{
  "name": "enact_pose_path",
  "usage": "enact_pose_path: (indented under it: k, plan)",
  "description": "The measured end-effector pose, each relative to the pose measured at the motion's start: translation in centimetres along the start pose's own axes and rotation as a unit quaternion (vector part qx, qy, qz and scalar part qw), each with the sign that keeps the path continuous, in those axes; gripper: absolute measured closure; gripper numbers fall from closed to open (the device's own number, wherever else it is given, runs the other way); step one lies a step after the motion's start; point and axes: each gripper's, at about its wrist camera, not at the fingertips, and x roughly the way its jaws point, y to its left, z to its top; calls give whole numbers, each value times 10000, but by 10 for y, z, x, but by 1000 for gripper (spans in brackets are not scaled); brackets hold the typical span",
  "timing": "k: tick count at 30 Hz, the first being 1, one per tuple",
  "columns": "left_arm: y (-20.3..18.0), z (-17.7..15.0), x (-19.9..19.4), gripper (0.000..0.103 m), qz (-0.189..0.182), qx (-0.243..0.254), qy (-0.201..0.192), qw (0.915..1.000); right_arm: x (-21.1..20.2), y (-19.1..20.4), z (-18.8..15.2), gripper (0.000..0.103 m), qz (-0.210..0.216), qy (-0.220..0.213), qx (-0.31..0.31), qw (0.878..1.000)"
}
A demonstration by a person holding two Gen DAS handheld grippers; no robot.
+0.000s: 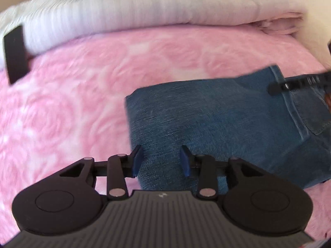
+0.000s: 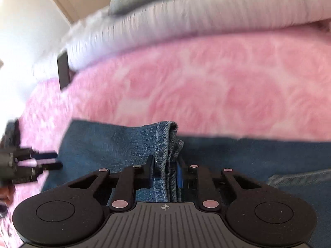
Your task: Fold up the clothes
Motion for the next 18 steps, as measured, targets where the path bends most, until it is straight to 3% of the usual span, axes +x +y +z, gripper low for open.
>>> enact_pose_path:
  k: [5, 6, 9, 12, 14, 18]
  plan:
    - [-6, 5, 13, 69, 125, 76, 217, 9997, 26, -27, -7, 80, 121, 521, 209, 9983]
    - [-3, 8, 11, 69, 126, 35, 227, 9997, 24, -28, -6, 77, 105, 470, 201, 9986]
    - [13, 15, 5, 68, 215, -157, 165, 9995, 4, -26, -9, 52, -341, 142, 245, 9990]
    - [35, 19, 5, 68, 134, -326, 278, 9990, -17, -25, -23, 49, -771, -26, 304, 9966]
    - [40, 23, 15, 68, 36, 6, 552, 9985, -31, -17, -38, 49, -1064, -23, 293, 9939]
    - [29, 24, 25, 66, -97, 1374, 737, 9877, -60, 25, -75, 49, -1368, -85, 94, 9905]
